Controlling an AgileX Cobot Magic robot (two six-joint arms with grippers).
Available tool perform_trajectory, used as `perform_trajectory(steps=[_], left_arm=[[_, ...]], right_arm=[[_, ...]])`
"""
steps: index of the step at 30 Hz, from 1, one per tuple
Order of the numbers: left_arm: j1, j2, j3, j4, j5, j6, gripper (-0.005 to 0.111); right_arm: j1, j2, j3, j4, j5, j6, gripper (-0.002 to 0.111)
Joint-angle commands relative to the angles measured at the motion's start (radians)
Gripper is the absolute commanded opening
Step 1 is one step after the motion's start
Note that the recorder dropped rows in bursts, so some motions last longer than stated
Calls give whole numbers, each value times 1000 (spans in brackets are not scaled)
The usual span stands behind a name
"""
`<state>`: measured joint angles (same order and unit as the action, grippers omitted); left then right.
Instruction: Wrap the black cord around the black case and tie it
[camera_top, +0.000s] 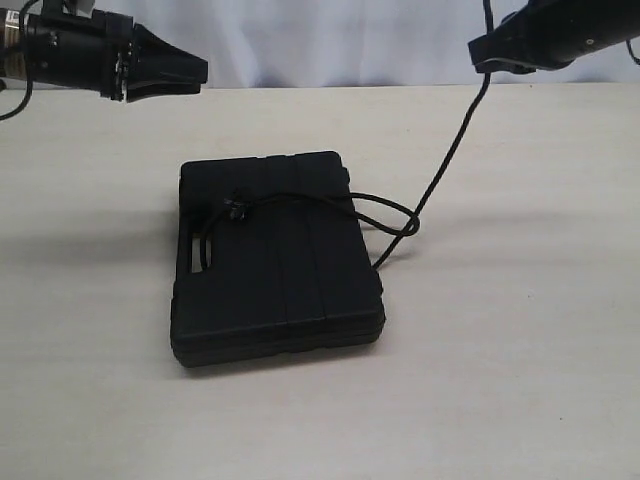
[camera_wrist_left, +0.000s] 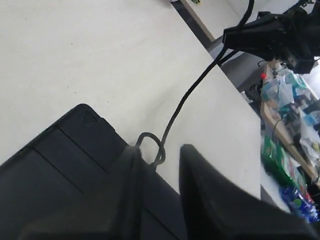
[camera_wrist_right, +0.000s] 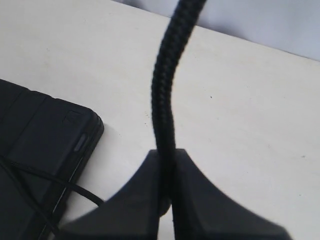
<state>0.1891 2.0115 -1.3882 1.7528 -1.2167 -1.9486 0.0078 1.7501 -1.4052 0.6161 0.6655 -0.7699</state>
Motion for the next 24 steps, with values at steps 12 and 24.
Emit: perform_trajectory(steps=[12,24], left_arm=[[-311,-375,23,-8,724,400,0],[-393,-254,-1,-1371,1944,1774,0]], right_arm=[[-19,-8,4,-7,17,1,4],[-19,-4,4,-7,-6,1,4]])
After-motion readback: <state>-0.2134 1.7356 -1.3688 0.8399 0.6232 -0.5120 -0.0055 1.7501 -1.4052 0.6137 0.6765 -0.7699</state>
